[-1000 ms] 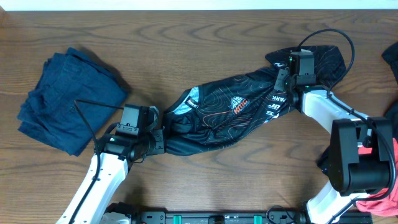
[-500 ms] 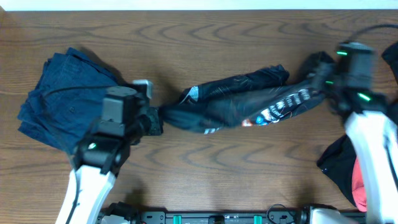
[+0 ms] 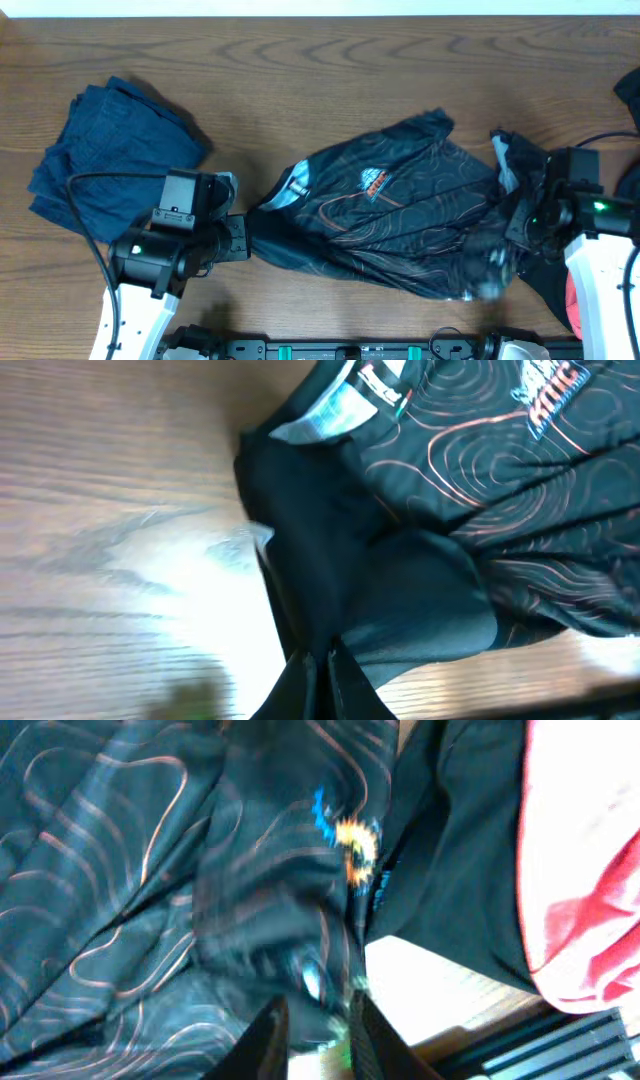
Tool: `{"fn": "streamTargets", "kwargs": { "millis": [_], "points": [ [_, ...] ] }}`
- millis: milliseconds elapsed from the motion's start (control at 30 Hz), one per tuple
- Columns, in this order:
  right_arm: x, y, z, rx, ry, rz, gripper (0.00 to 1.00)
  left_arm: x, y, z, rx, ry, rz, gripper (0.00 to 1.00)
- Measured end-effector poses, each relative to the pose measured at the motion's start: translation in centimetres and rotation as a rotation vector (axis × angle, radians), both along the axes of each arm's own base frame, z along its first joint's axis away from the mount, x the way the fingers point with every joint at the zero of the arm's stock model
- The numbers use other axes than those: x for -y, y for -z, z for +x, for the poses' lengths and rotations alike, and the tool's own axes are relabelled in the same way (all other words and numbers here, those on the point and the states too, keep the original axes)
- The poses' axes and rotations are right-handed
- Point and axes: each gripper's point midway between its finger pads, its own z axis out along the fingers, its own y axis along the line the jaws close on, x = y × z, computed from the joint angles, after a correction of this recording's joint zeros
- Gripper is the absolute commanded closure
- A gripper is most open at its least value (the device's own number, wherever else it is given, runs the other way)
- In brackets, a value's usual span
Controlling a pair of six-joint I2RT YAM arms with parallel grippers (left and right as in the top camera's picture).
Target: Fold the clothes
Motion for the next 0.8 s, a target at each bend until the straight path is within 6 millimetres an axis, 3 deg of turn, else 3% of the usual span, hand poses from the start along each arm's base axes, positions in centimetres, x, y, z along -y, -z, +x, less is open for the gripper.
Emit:
{"fn": "streamTargets", "kwargs": {
  "millis": [267, 400, 600, 800],
  "points": [
    [0.5, -0.7, 3.6, 0.151, 0.022, -0.015, 0.69, -1.3, 0.2, 0.6, 0.020, -0.039, 0.072, 0.94],
    [0.6, -0.3, 4.2, 0.157, 0.032, -0.012, 0.65, -1.5, 0.2, 0.6, 0.022, -0.047, 0.081, 0.94],
    [0.5, 3.9, 4.0, 0.076, 0.041, 0.004, 0.57, -1.6, 0.1, 0.8, 0.025, -0.063, 0.079, 0.93],
    [-0.1, 8.5, 3.9, 0.013, 0.037, 0.043, 0.56, -1.4, 0.4, 1.4, 0.017, -0.102, 0.065, 0.94]
  ]
}}
